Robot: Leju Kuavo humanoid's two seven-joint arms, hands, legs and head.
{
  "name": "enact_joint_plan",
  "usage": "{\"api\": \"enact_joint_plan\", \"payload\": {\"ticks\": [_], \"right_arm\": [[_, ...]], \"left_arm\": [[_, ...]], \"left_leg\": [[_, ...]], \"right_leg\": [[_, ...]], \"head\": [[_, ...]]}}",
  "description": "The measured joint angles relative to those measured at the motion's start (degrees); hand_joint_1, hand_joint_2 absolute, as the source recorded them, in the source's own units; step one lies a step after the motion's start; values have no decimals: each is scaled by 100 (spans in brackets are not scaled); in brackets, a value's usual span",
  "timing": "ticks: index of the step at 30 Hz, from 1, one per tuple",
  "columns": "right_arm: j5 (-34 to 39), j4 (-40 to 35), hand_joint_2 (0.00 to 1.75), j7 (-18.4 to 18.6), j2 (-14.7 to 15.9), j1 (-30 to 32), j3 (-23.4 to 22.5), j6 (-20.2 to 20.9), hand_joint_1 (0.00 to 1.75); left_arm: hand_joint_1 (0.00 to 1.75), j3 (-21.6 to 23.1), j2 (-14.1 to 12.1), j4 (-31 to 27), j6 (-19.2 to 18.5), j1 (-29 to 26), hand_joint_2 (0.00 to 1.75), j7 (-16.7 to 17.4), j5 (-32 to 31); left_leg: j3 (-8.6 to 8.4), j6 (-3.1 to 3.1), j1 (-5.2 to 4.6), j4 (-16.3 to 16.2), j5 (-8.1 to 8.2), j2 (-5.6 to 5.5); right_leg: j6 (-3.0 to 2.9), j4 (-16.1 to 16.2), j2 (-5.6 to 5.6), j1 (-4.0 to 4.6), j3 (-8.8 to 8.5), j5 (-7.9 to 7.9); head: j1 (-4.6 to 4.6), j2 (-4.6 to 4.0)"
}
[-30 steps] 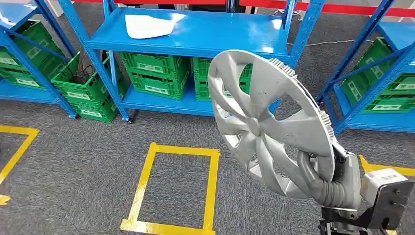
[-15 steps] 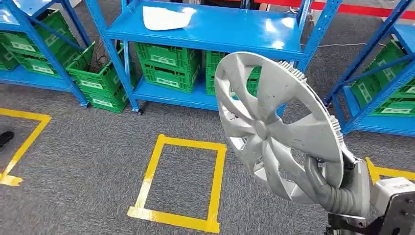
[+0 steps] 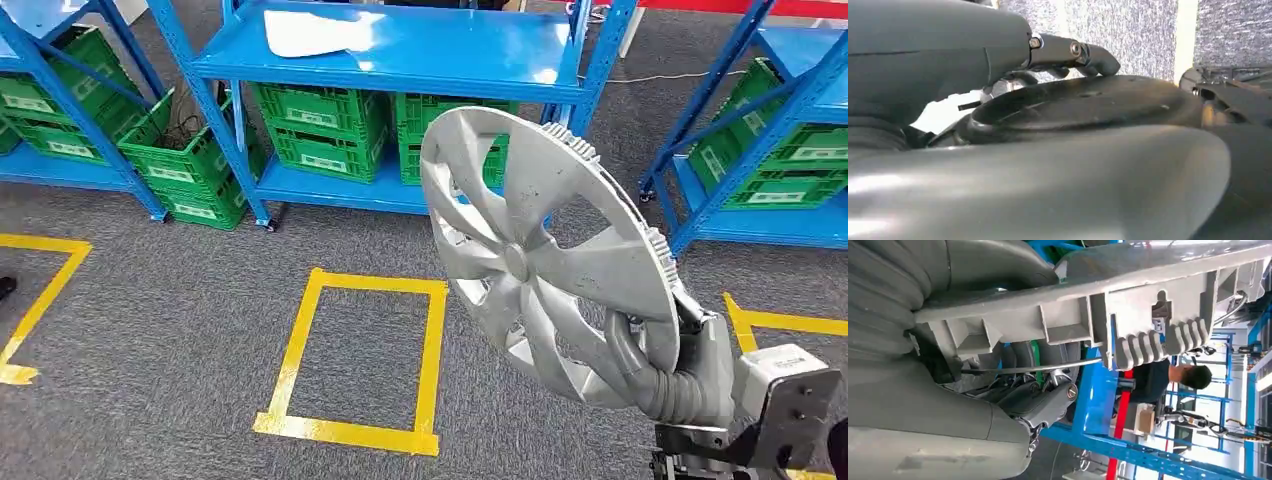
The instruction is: Take the parts from the cabinet and place them on the table.
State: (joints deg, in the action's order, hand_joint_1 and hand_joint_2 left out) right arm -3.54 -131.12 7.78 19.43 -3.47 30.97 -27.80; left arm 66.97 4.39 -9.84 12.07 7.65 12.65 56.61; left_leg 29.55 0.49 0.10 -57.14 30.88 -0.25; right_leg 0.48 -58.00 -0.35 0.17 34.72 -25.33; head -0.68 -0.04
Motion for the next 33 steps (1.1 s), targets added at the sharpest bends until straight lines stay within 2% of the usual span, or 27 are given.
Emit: {"api": "enact_joint_plan", "payload": {"ticks": [2,4,5,6,7,8,9,10,11,12,14,15,16,17,19,20,21,22,23,24,25,26,27,29,30,31,33], "right_arm": [[-2,0,175,2,0,-9,0,2,175],[-7,0,175,2,-2,-9,7,2,175],[-18,0,175,2,2,1,7,2,175],[-26,0,175,2,2,0,7,2,175],[-37,-2,175,2,7,0,7,0,175],[-39,0,175,2,7,4,7,-2,175],[-39,0,175,2,7,10,7,-2,175],[-39,0,175,2,9,19,7,-2,175],[-39,0,175,2,9,24,7,2,175],[-39,0,175,2,9,23,7,4,175],[-39,0,175,2,9,14,7,20,175],[-39,-2,175,2,9,-5,7,22,175],[-44,-2,175,7,7,-6,7,26,175],[-46,-2,175,7,9,-9,7,28,175],[-50,-2,175,9,9,-2,7,42,175],[-50,-2,175,11,7,-3,9,52,175],[-48,-2,175,15,7,-12,11,59,175],[-50,-2,175,17,7,-13,11,66,175],[-44,-2,175,28,7,-6,13,70,175],[-44,0,175,42,7,1,15,72,175],[-42,13,175,52,7,4,15,72,175],[-35,22,175,57,7,8,15,72,175],[-33,24,175,61,7,15,15,72,175],[-26,28,175,68,7,18,15,83,175],[-26,28,175,68,7,18,15,87,175],[-26,28,175,70,9,15,15,87,175],[-20,33,175,74,7,22,17,103,175]], "left_arm": [[0,0,2,-2,-2,3,0,-9,9],[0,-11,4,-2,0,-5,0,-44,94],[0,-33,15,-4,20,6,0,-88,164],[0,-59,18,-2,31,6,0,-118,217],[0,-79,20,-4,37,5,0,-144,245],[0,-98,20,-4,35,3,0,-155,264],[0,-112,17,-4,33,3,0,-166,275],[0,-118,18,-4,28,2,0,-168,273],[0,-122,20,-4,22,1,0,-153,249],[0,-122,20,-4,13,2,0,-131,205],[0,-122,24,-7,13,6,0,-107,166],[0,-122,33,-11,15,7,0,-107,157],[0,-122,35,-13,20,9,0,-109,151],[0,-122,37,-13,22,5,0,-109,151],[0,-122,35,-13,22,3,0,-107,151],[0,-122,33,-11,22,4,0,-107,149],[0,-122,28,-9,22,-3,0,-107,151],[0,-122,26,-9,17,-3,0,-109,151],[0,-122,24,-9,18,2,0,-109,151],[0,-122,24,-9,17,5,0,-111,151],[0,-122,24,-9,15,5,0,-111,151],[0,-122,22,-9,17,3,0,-109,151],[0,-122,17,-7,20,-1,0,-109,151],[0,-122,2,0,26,-6,0,-101,149],[0,-122,0,0,24,-10,0,-103,149],[0,-122,0,0,24,-6,0,-109,149],[0,-122,0,0,15,-7,0,-107,149]], "left_leg": [[15,41,-25,-9,-87,-7],[63,113,-33,22,-182,-7],[41,148,13,54,-248,11],[97,173,14,59,-284,11],[145,209,15,54,-320,11],[210,207,11,45,-364,13],[280,212,4,36,-404,13],[348,211,1,19,-441,14],[413,205,0,-5,-471,13],[477,200,0,-29,-502,12],[554,179,-2,-55,-560,3],[576,157,-9,-62,-593,5],[610,121,-29,-77,-623,8],[624,78,-9,-69,-655,13],[614,11,11,-44,-718,15],[635,-9,13,-82,-689,14],[753,-39,12,-210,-506,6],[863,-59,20,-543,-200,5],[1004,-78,34,-1006,99,4],[1123,-98,37,-1416,300,6],[1184,-119,41,-1714,403,7],[1127,-123,53,-1733,375,8],[933,-125,71,-1505,250,9],[294,-130,95,-540,-87,9],[75,-127,100,-139,-45,0],[38,-82,74,-66,-55,-18],[91,6,36,-112,-118,-26]], "right_leg": [[63,-12,-6,-26,46,67],[135,9,-8,-39,63,141],[168,-61,9,-48,128,53],[207,-233,11,-50,235,-178],[231,-593,11,-62,338,-466],[255,-1062,10,-75,478,-725],[271,-1473,10,-81,585,-919],[279,-1663,10,-84,589,-985],[276,-1588,10,-83,478,-935],[261,-1262,10,-82,242,-795],[204,-234,10,-74,-431,-464],[168,108,9,-51,-577,-572],[139,151,11,-26,-596,-513],[117,134,9,-5,-534,-499],[38,155,9,19,-526,-440],[-7,231,-10,-43,-552,-358],[-37,237,-38,-40,-585,-318],[-90,228,-39,-41,-547,-277],[-99,217,-39,-40,-490,-234],[-97,209,-39,-40,-431,-198],[-90,195,-39,-41,-366,-162],[-82,180,-38,-42,-312,-134],[-66,164,-35,-44,-262,-110],[-23,85,-21,-55,-172,-77],[8,30,-23,-51,-121,-74],[50,-58,-21,-16,-58,-81],[130,-31,-25,-51,-1,9]], "head": [[31,0],[20,0],[7,0],[48,0],[114,0],[164,0],[173,0],[184,0],[199,0],[221,0],[251,0],[262,0],[251,0],[247,0],[247,0],[249,0],[234,0],[188,0],[144,0],[131,0],[112,0],[90,0],[68,0],[44,0],[22,0],[-7,0],[48,0]]}}
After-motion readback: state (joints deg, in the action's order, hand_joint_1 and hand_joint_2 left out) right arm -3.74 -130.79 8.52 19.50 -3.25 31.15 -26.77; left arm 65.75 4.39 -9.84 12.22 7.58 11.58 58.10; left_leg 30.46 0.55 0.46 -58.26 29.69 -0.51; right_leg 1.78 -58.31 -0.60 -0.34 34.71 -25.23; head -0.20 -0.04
